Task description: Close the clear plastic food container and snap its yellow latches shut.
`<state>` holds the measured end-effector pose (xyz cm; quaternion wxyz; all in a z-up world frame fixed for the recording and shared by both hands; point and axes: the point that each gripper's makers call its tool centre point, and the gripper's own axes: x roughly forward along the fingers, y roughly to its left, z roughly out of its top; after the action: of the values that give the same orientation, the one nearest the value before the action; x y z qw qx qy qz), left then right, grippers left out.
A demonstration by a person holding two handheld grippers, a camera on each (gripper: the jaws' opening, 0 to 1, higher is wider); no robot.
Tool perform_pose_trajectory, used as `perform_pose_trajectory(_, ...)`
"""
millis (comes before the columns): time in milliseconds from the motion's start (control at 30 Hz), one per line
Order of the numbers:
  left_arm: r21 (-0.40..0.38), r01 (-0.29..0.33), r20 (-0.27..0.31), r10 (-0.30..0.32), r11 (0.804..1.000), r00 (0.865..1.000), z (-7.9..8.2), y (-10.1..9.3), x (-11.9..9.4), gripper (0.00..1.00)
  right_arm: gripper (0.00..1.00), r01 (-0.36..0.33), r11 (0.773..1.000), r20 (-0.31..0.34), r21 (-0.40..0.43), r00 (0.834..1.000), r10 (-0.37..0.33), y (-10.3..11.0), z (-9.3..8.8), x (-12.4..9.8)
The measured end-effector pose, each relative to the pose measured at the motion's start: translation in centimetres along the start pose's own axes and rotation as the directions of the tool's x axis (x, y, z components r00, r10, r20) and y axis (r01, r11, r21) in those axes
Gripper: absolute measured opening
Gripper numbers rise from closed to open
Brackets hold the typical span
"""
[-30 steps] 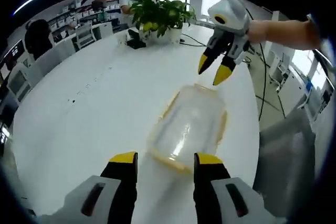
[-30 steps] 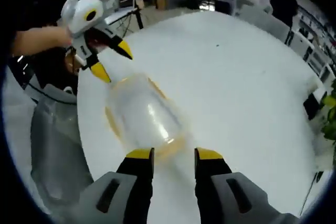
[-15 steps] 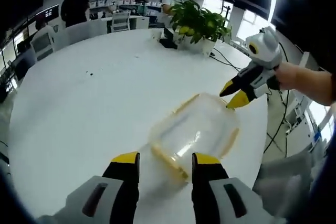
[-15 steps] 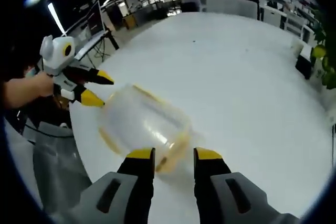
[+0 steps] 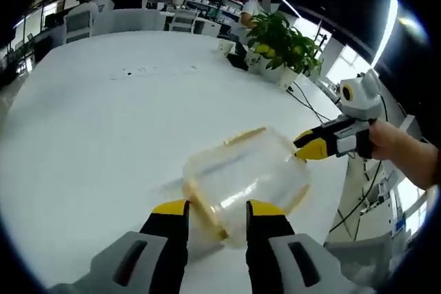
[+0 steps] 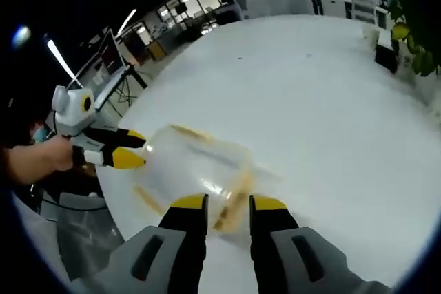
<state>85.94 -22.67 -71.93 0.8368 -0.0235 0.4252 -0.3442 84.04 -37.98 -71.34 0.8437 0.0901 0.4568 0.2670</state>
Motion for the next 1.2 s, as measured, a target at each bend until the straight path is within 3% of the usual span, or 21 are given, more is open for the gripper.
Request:
perform_pose_trajectory(567,-0.102,0.031,-0.008,-0.032,0.994,0.999,-0.4,0.0,0.2,0.25,0.23,-0.001,0.996,-0.029,0.087,1.0,0.003,0.2,-0.2,0.4)
perform_pose_trajectory(700,-0.178,0.042,-0.011,-0.045,0.983,0.999,-0.7,0.1,0.3,0.24,0.23,0.001,0.994,-0.034,0.107,0.999,0.003,0.2,-0.3,0.4)
perform_pose_trajectory(833,-0.156,0.037,-0.018,-0.041,0.987,0.999,-0.6,-0.1,0.2,0.23,0.22,0.001,0.993,-0.041,0.115,0.999,0.004,0.2,-0.3,0.5)
perform_pose_trajectory(1167,-0.194,0.04,-0.013,-0.043,0.98,0.999,-0.6,-0.1,0.4,0.21,0.19,0.007,0.988,-0.068,0.157,0.998,0.003,0.3,-0.3,0.6)
perform_pose_trajectory(1200,-0.232,0.048,-0.038,-0.059,0.972,0.998,-1.2,-0.4,0.6,0.19,0.19,-0.001,0.978,-0.068,0.21,0.998,0.016,0.6,-0.4,0.6)
